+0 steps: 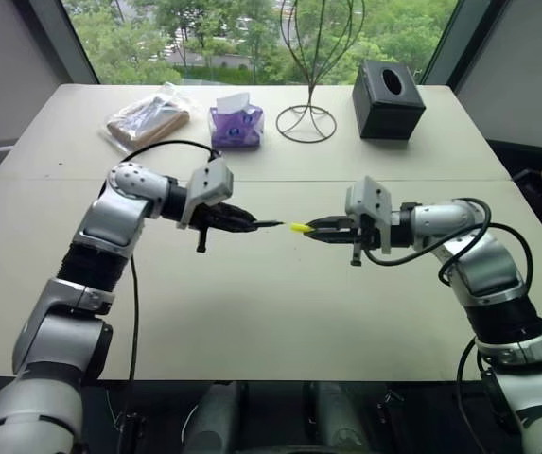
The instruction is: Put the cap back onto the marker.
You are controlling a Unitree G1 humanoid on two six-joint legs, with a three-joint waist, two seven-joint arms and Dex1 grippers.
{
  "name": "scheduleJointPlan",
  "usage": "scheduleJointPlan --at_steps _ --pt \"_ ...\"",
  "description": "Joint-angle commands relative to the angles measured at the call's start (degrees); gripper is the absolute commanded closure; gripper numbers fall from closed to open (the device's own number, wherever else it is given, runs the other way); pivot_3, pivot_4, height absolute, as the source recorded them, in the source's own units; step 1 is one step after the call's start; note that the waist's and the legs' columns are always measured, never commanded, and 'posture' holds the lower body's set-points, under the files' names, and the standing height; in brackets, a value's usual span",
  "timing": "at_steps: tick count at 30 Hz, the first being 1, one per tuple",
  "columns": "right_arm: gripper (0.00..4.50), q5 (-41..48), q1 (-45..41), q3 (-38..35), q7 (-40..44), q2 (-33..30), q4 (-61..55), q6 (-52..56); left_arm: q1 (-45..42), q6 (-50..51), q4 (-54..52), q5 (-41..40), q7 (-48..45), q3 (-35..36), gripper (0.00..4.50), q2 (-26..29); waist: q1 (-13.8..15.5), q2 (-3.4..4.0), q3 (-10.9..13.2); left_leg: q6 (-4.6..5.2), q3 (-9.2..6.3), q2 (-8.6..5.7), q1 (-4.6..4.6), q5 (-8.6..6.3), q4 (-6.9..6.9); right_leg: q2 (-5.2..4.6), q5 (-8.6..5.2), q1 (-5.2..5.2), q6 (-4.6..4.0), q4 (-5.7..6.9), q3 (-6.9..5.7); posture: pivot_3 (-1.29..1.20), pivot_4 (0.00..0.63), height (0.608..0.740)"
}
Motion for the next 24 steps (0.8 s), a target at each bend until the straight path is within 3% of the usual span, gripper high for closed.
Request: scheduleJointPlan --at_steps 1,24 --pt "4.48 0.9 -1.0 -0.9 -0.3 0.3 -0.4 -1.0 -0.8 0.0 -1.7 -1.0 -0.2 1.7 4.50 0.4 0.0 0.00 0.0 0.00 0.00 0.00 0.00 0.00 0.00 0.00 0.00 0.00 0.00 0.00 -0.01 0.00 0.150 0.740" --pt "4.48 1.2 -1.4 -0.5 -0.6 0.6 -1.4 -0.8 -1.1 -0.8 0.3 -0.3 -1.2 -0.4 4.50 -3.4 0.0 0.00 0.0 0.00 -0.01 0.00 -0.01 0.00 -0.01 -0.01 -0.01 0.00 0.00 -0.02 -0.01 0.00 0.150 0.740"
